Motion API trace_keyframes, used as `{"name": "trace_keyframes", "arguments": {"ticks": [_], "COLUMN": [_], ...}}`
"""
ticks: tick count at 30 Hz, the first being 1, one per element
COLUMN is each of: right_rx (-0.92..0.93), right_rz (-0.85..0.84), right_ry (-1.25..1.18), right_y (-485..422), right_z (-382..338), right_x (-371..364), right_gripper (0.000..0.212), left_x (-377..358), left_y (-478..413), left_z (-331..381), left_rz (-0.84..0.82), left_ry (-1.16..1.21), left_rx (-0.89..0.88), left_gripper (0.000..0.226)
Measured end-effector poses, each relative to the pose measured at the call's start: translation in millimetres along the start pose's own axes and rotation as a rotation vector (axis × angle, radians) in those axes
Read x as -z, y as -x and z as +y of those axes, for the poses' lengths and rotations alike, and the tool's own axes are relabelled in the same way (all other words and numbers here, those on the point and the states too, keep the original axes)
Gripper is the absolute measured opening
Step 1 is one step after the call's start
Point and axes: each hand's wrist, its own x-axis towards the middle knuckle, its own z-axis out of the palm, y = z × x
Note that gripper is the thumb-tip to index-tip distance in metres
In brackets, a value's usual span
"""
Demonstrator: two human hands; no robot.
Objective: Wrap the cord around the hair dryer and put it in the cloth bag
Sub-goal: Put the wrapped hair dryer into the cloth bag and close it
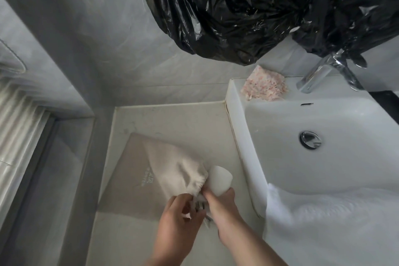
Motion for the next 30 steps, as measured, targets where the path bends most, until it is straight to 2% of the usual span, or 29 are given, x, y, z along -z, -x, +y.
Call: {"name": "trace_keyframes", "arguments": {"ticks": [3, 6, 8, 11, 13, 16, 18, 19, 21, 23, 25, 27, 28, 30], "right_rx": [-0.020, -0.026, -0.034, -0.074, -0.057, 0.076, 0.220, 0.300, 0.409, 0.403, 0.419, 0.481, 0.497, 0.511], "right_rz": [-0.005, -0.014, -0.049, -0.164, -0.228, -0.067, 0.074, 0.084, -0.070, -0.247, -0.326, -0.290, -0.259, -0.215], "right_ry": [-0.017, -0.048, -0.038, 0.006, 0.215, 0.675, 0.846, 0.886, 0.957, 1.009, 0.993, 1.020, 1.031, 1.028], "right_y": [-3.2, -5.7, -7.5, -3.3, 2.9, -5.0, -15.0, -20.5, -35.5, -48.9, -57.4, -58.0, -57.3, -54.2], "right_z": [6.7, 12.0, 14.2, 9.2, -1.7, -20.7, -35.7, -42.1, -52.8, -57.2, -53.8, -49.2, -46.8, -40.8], "right_x": [-0.1, -3.0, -6.6, -8.6, -2.9, 15.6, 23.9, 24.8, 19.7, 7.7, -0.4, -4.0, -3.1, 0.0], "right_gripper": [0.059, 0.060, 0.064, 0.056, 0.042, 0.031, 0.042, 0.053, 0.073, 0.082, 0.074, 0.048, 0.038, 0.037], "left_x": [-5.0, -1.9, 5.1, 17.0, 21.0, 18.9, 13.8, 10.0, 2.6, -5.8, -11.8, -18.6, -21.1, -20.8], "left_y": [-3.2, -6.7, -9.8, -12.6, -9.7, 3.1, 17.6, 26.3, 38.2, 40.5, 35.8, 27.3, 23.1, 15.5], "left_z": [2.6, 8.0, 7.4, -3.5, -9.9, -21.3, -25.1, -25.9, -23.5, -23.1, -18.3, -10.3, -5.4, -2.8], "left_rz": [0.080, 0.124, 0.105, 0.026, -0.005, -0.003, 0.040, 0.100, 0.210, 0.085, -0.093, -0.117, -0.079, 0.026], "left_ry": [-0.106, -0.208, -0.224, -0.296, -0.358, -0.349, -0.234, -0.154, 0.016, 0.068, 0.157, 0.330, 0.414, 0.495], "left_rx": [-0.038, -0.201, -0.312, -0.431, -0.478, -0.517, -0.375, -0.211, 0.248, 0.586, 0.667, 0.633, 0.630, 0.654], "left_gripper": [0.023, 0.021, 0.029, 0.027, 0.033, 0.040, 0.041, 0.042, 0.054, 0.068, 0.073, 0.073, 0.062, 0.031]}}
